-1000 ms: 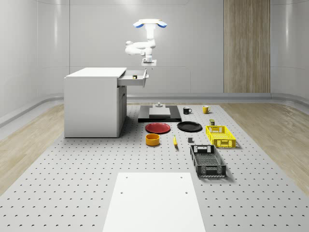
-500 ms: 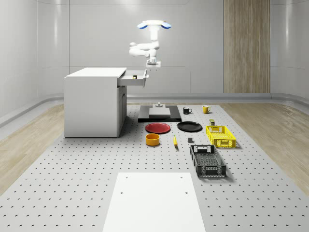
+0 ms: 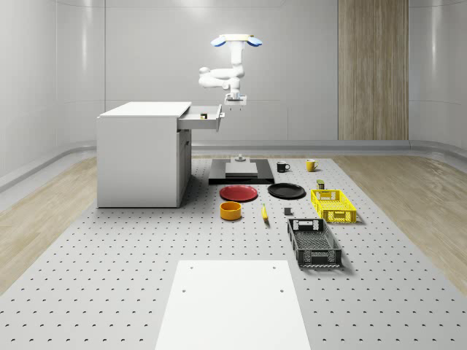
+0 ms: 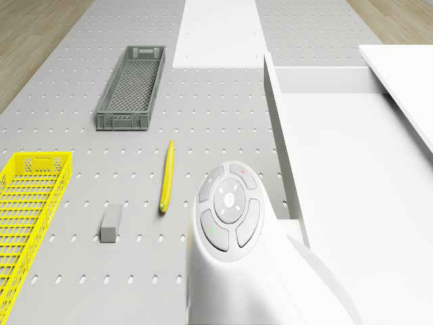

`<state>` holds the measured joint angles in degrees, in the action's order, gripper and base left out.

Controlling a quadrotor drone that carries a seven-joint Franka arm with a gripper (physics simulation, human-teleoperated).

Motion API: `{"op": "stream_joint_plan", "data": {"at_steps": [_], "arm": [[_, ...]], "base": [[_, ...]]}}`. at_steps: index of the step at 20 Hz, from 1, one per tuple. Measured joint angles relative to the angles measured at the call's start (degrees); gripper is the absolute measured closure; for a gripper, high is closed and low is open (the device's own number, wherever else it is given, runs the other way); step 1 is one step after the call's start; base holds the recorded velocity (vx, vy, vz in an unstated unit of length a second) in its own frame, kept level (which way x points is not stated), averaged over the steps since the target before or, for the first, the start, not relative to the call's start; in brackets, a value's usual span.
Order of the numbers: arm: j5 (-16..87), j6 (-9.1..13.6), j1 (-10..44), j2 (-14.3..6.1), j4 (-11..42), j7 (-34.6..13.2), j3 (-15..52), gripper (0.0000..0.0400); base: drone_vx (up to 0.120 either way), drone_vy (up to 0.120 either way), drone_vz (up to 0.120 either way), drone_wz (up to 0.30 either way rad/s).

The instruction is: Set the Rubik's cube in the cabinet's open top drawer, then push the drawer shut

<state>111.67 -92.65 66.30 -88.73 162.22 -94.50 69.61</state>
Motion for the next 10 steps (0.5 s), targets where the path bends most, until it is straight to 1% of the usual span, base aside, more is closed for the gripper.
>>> {"op": "stream_joint_plan", "data": {"at_steps": [1, 2, 3, 4, 5, 6, 7, 8, 9, 10], "arm": [[2.9, 4.7, 3.2, -3.0, 1.1, -3.8, 1.3, 0.0000], [4.7, 11.9, 9.4, -5.1, 1.3, -10.8, 2.2, 0.0000], [4.7, 19.3, 15.7, -6.6, 0.2, -18.0, 2.5, 0.0000], [3.8, 26.8, 21.9, -7.4, -1.6, -24.1, 2.1, 0.0000], [2.7, 34.0, 28.1, -7.4, -3.9, -29.1, 1.0, 0.0000], [1.2, 40.1, 34.4, -7.2, -6.4, -33.3, -0.3, 0.0000], [-0.4, 45.1, 40.4, -7.0, -9.0, -36.7, -1.7, 0.0000], [-2.0, 49.3, 45.8, -6.6, -11.5, -39.6, -3.0, 0.0000], [-3.7, 52.7, 50.4, -6.1, -14.0, -42.1, -4.3, 0.0000], [-5.2, 55.5, 54.2, -5.6, -16.3, -44.1, -5.4, 0.0000]], "base": [[0.000, 0.000, 0.000, 0.000], [0.000, 0.000, 0.000, 0.000], [0.000, 0.000, 0.000, 0.000], [0.000, 0.000, 0.000, 0.000], [0.000, 0.000, 0.000, 0.000], [0.000, 0.000, 0.000, 0.000], [0.000, -0.080, 0.000, 0.000], [0.000, -0.120, 0.000, 0.000], [0.000, -0.120, 0.000, 0.000], [0.000, -0.120, 0.000, 0.000]]}}
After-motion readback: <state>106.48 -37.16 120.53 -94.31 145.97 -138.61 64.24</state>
